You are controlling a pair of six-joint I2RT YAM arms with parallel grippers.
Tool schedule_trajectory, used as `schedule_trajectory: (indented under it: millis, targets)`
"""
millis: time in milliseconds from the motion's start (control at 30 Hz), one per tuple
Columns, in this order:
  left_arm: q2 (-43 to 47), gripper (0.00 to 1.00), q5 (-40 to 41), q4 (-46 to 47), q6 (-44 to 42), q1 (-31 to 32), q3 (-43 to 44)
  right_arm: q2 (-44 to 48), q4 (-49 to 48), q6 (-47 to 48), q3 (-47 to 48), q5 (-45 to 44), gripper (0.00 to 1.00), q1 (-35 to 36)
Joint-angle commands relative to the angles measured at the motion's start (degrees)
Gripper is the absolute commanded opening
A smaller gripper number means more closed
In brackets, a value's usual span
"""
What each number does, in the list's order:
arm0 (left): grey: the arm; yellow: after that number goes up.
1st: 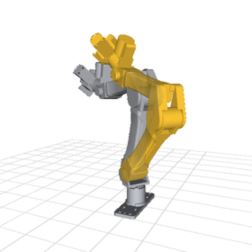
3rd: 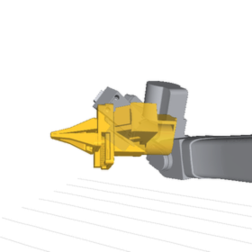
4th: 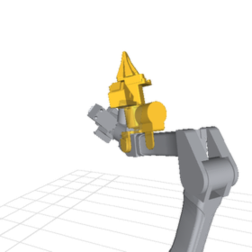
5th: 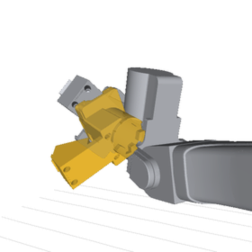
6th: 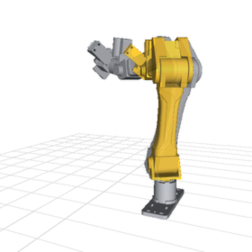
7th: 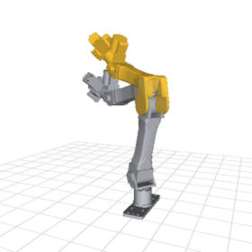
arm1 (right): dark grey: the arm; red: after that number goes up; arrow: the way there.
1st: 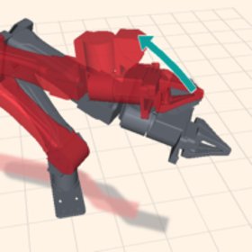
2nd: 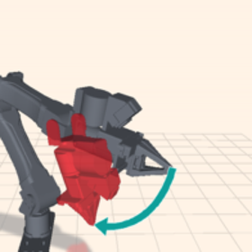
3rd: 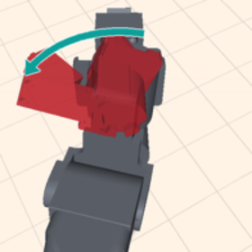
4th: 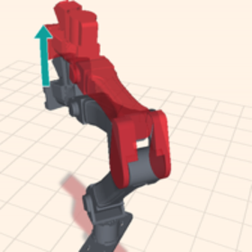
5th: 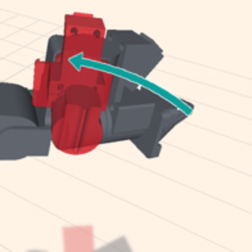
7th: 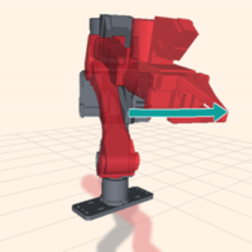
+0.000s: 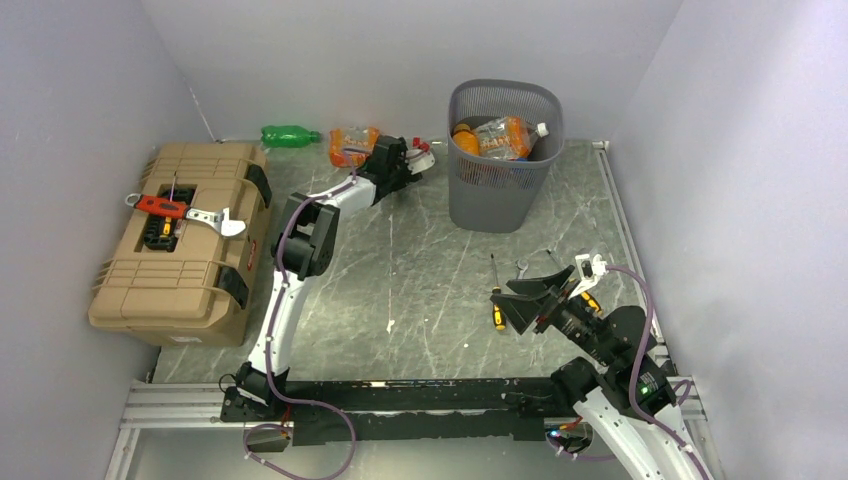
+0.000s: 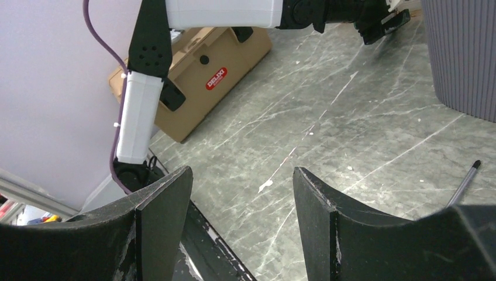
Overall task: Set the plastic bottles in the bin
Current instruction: Pick up the plastic bottle from the corner of the board.
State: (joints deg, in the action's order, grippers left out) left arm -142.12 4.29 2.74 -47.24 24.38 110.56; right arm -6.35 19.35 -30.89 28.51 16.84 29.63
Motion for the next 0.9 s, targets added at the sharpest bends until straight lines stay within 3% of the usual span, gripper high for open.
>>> schedule_trajectory:
  millis: [0, 300, 467, 700, 867]
  targets:
    - [-2.83, 0.71, -0.96, -4.62, 0.57, -0.01, -0.69, 0.87, -1.66, -0.07, 0.23, -1.05, 0.67, 0.26]
    - [5.1, 0.51, -0.62, 1.77, 1.46, -0.04, -9.72, 0.35, -0.02, 0.77, 3.17, -3.04, 0.67, 0.25]
    - [13.87, 0.47, -0.3, 4.97, 1.62, 0.09, -17.0, 0.42, 0.89, 1.26, 5.18, -3.98, 0.67, 0.25]
    - [33.23, 0.45, 0.54, 5.92, 5.82, 3.58, -28.18, -0.39, 0.68, 0.69, 7.38, -4.05, 0.67, 0.12]
    - [50.85, 0.43, 0.93, 0.84, 15.62, 8.13, -35.6, -3.57, -0.66, 0.92, 9.76, -2.9, 0.67, 0.09]
